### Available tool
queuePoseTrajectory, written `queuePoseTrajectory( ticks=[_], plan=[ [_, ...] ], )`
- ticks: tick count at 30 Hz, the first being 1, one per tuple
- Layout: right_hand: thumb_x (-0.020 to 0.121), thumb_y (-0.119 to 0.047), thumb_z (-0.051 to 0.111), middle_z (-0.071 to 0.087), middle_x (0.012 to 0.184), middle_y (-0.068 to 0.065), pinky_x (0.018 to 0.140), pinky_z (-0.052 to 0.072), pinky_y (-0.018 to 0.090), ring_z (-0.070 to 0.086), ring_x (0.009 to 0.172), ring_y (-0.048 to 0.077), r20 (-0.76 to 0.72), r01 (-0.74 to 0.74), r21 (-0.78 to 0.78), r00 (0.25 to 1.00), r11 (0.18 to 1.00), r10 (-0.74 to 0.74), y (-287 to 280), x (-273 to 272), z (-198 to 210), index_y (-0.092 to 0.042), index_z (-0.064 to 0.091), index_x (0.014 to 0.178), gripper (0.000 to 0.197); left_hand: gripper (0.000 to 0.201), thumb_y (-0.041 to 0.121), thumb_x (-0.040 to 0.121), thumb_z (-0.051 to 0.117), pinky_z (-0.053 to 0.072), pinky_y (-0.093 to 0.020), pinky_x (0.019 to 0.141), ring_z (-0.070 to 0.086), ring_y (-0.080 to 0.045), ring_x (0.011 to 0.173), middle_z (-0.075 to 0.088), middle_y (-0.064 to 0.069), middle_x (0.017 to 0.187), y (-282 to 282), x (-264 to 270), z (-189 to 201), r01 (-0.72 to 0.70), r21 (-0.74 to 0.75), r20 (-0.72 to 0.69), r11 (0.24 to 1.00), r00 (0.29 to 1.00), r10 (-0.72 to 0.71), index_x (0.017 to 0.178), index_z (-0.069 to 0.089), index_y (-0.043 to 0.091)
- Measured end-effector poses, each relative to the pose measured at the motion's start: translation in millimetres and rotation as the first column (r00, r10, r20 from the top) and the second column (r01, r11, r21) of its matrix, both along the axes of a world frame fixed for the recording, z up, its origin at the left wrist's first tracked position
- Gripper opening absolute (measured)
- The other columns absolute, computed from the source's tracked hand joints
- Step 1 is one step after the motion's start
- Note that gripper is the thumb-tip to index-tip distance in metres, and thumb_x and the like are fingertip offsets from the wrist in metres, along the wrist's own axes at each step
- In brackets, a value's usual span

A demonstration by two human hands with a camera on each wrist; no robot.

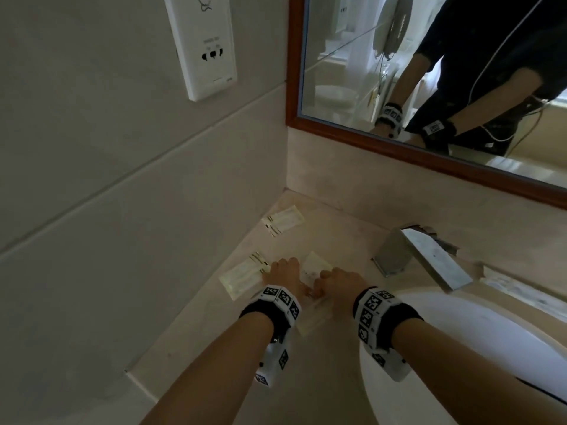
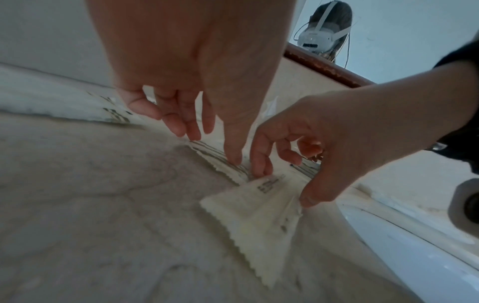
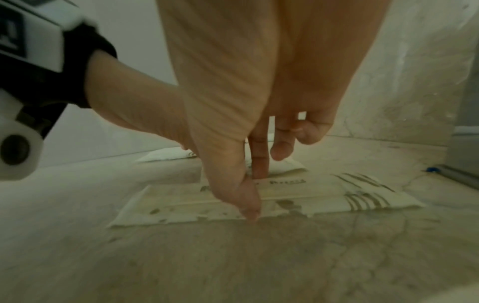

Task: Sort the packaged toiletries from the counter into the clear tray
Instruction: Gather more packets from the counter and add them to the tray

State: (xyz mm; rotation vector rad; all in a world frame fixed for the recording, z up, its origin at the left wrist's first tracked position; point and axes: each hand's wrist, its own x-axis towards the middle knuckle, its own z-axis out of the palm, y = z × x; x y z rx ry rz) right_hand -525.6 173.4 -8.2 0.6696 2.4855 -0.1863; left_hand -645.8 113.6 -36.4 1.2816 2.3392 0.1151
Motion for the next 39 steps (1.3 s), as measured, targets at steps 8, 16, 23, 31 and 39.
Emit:
queuePoseTrajectory(
  ticks=[8,16,23,31,39],
  plan=[
    [0.09,-0.016,0.058,0.057,0.123,0.006,0.09,0.045,0.031,0.051,0.116,0.026,-0.312,0.134,-0.061,0.939,0.989,-0.146,-0.9,21.6,7.1,-0.018,0.07,0.111,0.024,0.021,0.027,0.087,0.058,0.049,-0.039,0.079,0.059,-0.029,0.094,0.061,-0.013,0.1,-0.2,6.0,10.1,-0.019,0.264,0.07,0.964,0.998,0.0,0.09,0.061,0.006],
    [0.09,-0.026,0.061,0.066,0.111,0.0,0.087,0.042,0.031,0.05,0.108,0.023,-0.581,0.224,-0.072,0.783,0.972,-0.223,6.1,61.9,22.5,-0.014,0.07,0.108,0.024,0.023,0.023,0.084,0.068,0.035,-0.025,0.064,0.051,-0.019,0.074,0.06,-0.011,0.077,6.8,17.2,39.1,-0.199,0.562,0.33,0.803,0.944,0.003,0.079,0.061,0.002],
    [0.092,-0.024,0.059,0.067,0.11,0.005,0.087,0.044,0.032,0.056,0.106,0.024,-0.599,0.267,-0.117,0.749,0.957,-0.282,-4.2,131.7,26.3,-0.009,0.07,0.106,0.023,0.015,0.011,0.081,0.071,0.044,-0.025,0.066,0.057,-0.02,0.076,0.065,-0.007,0.081,0.2,72.6,38.6,-0.19,0.598,0.398,0.778,0.914,-0.082,0.091,0.069,0.0],
    [0.094,-0.027,0.054,0.062,0.117,0.0,0.093,0.044,0.031,0.054,0.111,0.02,-0.513,0.394,-0.11,0.764,0.912,-0.392,-12.2,259.4,32.6,-0.013,0.066,0.113,0.026,0.016,0.014,0.078,0.071,0.039,-0.006,0.058,0.055,-0.014,0.065,0.065,-0.007,0.073,1.2,182.3,23.6,0.006,0.519,0.351,0.855,0.91,-0.22,0.084,0.07,-0.001],
    [0.093,-0.024,0.056,0.064,0.113,-0.002,0.087,0.042,0.027,0.058,0.107,0.019,-0.533,0.55,-0.079,0.681,0.832,-0.501,-19.2,400.7,34.5,-0.014,0.069,0.107,0.021,0.006,0.004,0.083,0.063,0.046,-0.024,0.069,0.056,-0.017,0.075,0.066,-0.01,0.079,14.9,323.1,22.8,0.236,0.476,0.359,0.847,0.827,-0.433,0.083,0.069,0.004]
  ],
)
